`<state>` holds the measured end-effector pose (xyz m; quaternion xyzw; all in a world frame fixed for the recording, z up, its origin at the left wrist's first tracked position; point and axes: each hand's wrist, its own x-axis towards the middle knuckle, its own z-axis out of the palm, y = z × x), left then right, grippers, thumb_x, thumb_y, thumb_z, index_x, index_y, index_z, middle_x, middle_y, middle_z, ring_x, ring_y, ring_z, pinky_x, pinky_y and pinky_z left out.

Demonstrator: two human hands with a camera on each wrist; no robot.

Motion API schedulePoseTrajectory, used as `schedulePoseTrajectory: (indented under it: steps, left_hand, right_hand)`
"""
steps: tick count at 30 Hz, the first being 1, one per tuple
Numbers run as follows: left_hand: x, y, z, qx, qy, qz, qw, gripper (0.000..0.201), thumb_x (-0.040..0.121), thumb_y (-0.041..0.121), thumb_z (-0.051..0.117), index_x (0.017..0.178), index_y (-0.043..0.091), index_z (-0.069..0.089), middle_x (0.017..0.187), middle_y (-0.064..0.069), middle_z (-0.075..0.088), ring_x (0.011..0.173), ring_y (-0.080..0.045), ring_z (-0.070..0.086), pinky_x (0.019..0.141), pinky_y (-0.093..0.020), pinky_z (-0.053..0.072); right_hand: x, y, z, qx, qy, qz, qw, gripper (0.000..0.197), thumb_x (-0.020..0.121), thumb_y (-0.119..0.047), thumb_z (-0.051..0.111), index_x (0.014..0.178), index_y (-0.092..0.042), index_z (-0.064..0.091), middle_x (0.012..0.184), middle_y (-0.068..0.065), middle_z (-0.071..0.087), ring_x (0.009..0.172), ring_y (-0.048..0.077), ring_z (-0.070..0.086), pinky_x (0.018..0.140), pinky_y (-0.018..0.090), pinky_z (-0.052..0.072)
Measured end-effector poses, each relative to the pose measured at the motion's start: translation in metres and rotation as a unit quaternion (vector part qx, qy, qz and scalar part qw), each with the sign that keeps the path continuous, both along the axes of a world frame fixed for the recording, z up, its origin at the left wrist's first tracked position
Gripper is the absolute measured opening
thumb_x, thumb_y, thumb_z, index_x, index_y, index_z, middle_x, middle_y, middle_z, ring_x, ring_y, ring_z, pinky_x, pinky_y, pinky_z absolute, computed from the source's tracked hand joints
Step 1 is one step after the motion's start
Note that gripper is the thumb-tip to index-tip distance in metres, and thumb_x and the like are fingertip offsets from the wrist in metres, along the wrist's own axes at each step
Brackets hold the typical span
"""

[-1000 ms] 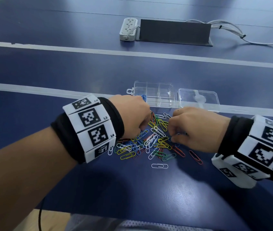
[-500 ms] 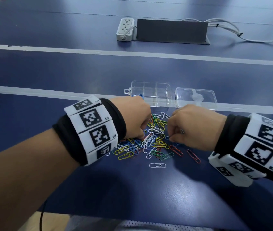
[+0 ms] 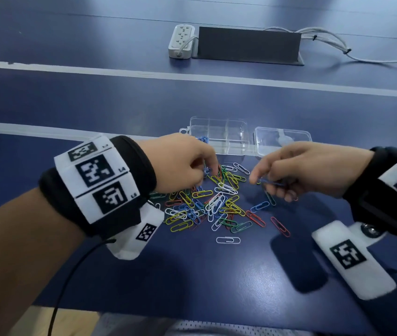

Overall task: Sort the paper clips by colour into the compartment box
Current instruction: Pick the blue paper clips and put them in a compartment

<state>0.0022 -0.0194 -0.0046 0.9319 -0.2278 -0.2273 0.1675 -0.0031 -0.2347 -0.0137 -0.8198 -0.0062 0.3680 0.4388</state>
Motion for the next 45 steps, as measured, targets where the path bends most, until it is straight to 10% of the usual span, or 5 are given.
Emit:
schedulePoseTrajectory:
  steps: [4,15,22,36,45]
  left_hand:
    - [0.001,0.006,-0.003,0.012,-0.015,0.028,0.999,0.017,0.084,0.009,0.043,0.080,0.025,0.047,0.068,0.009,0.050,0.060,-0.004,0.042,0.055,-0.016,0.035]
    - [0.007,-0.004,-0.012,0.117,-0.081,-0.091,0.986,0.018,0.083,0.028,0.063,0.100,0.031,0.069,0.090,0.003,0.057,0.096,-0.018,0.056,0.081,-0.027,0.046]
    - [0.006,0.000,-0.016,0.140,-0.071,-0.091,0.983,0.008,0.086,0.033,0.060,0.080,0.027,0.060,0.097,0.001,0.065,0.101,-0.019,0.058,0.086,-0.031,0.048]
    - [0.008,0.006,-0.018,0.139,-0.093,-0.050,0.985,0.026,0.084,0.030,0.065,0.109,0.025,0.064,0.115,0.000,0.059,0.109,-0.021,0.053,0.085,-0.031,0.045]
    - [0.006,0.011,-0.020,0.105,-0.094,-0.045,0.989,0.007,0.085,0.022,0.057,0.081,0.025,0.063,0.081,0.007,0.053,0.088,-0.016,0.054,0.072,-0.024,0.039]
  right_hand:
    - [0.002,0.001,0.002,0.059,0.019,-0.071,0.996,0.010,0.069,-0.021,0.050,0.063,-0.014,0.053,0.057,0.002,0.047,0.039,0.018,0.048,0.036,0.019,0.036]
    - [-0.018,0.014,-0.005,-0.313,-0.273,0.286,0.864,0.009,0.079,-0.032,0.062,0.086,-0.030,0.067,0.054,-0.013,0.044,0.052,-0.002,0.040,0.053,0.007,0.028]
    - [-0.020,0.029,-0.005,-0.245,-0.280,0.198,0.907,0.017,0.081,-0.028,0.038,0.064,-0.025,0.034,0.056,-0.005,0.043,0.053,0.010,0.039,0.057,0.027,0.032]
    - [-0.019,0.053,-0.001,-0.263,-0.323,0.263,0.870,0.038,0.087,-0.013,0.038,0.111,-0.032,0.062,0.062,-0.004,0.042,0.065,0.018,0.039,0.068,0.025,0.033]
    - [-0.022,0.055,-0.006,-0.234,-0.338,0.213,0.886,0.017,0.082,-0.021,0.043,0.065,-0.025,0.042,0.054,-0.008,0.040,0.058,0.016,0.040,0.063,0.026,0.030]
